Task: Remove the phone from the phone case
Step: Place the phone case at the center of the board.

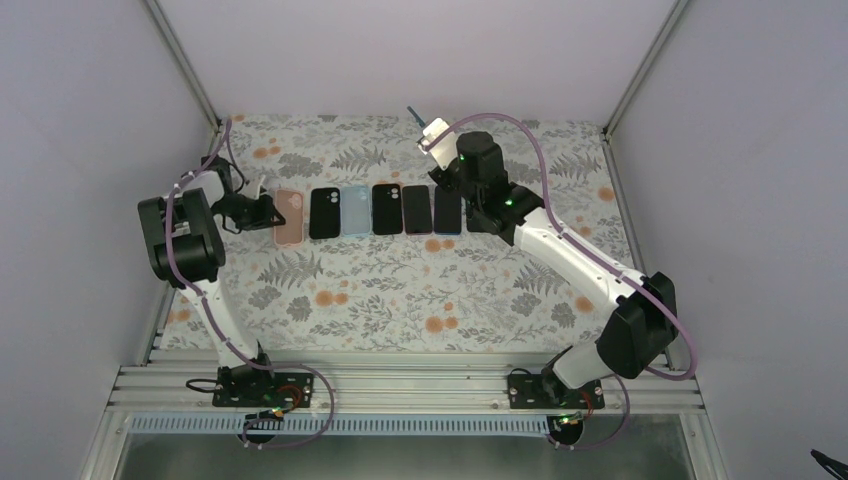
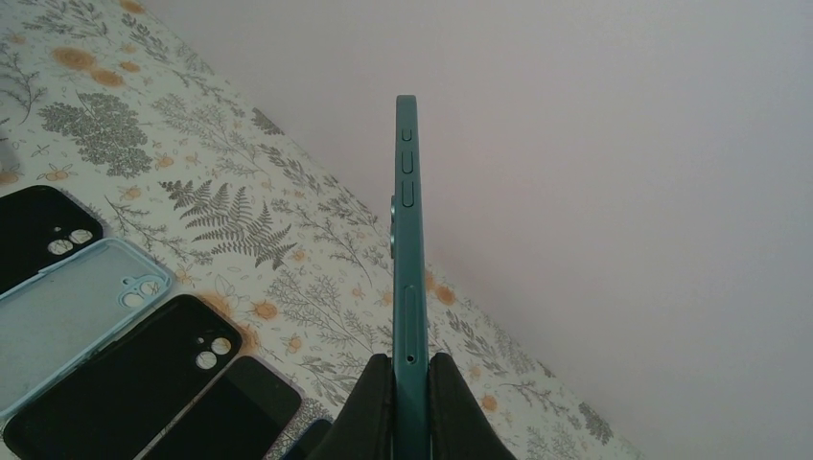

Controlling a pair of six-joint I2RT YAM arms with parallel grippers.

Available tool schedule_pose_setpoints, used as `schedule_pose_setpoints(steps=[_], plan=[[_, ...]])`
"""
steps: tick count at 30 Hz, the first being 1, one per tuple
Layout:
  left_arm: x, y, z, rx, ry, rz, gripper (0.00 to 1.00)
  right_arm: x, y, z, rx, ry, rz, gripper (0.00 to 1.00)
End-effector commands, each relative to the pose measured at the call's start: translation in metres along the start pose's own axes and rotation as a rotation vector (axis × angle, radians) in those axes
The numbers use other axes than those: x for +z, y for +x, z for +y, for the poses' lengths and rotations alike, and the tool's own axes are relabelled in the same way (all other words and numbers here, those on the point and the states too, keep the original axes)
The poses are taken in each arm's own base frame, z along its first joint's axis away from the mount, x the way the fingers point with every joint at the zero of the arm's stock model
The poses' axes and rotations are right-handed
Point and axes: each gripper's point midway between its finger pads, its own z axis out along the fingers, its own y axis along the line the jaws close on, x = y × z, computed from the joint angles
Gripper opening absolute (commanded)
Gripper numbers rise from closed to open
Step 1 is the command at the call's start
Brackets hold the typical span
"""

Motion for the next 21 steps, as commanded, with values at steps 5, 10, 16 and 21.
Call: schedule_pose_setpoints(steps=[5, 10, 16, 21], plan=[[0.021, -0.023, 0.047, 0.026, -0.241, -0.056, 0.16, -0.011, -0.021, -0.017, 0.056, 0.032, -0.082, 0.04], [0.011, -0.029, 0.048, 0.039, -0.278, -0.068, 0.28, -0.013, -0.024, -0.017, 0.057, 0.028, -0.088, 0.04], [-0.013, -0.038, 0.047, 0.021, -0.314, -0.126, 0.4, -0.017, -0.027, -0.019, 0.056, 0.027, -0.098, 0.04], [-0.055, -0.056, 0.034, 0.041, -0.346, -0.229, 0.68, -0.022, -0.033, -0.023, 0.053, 0.029, -0.115, 0.04]])
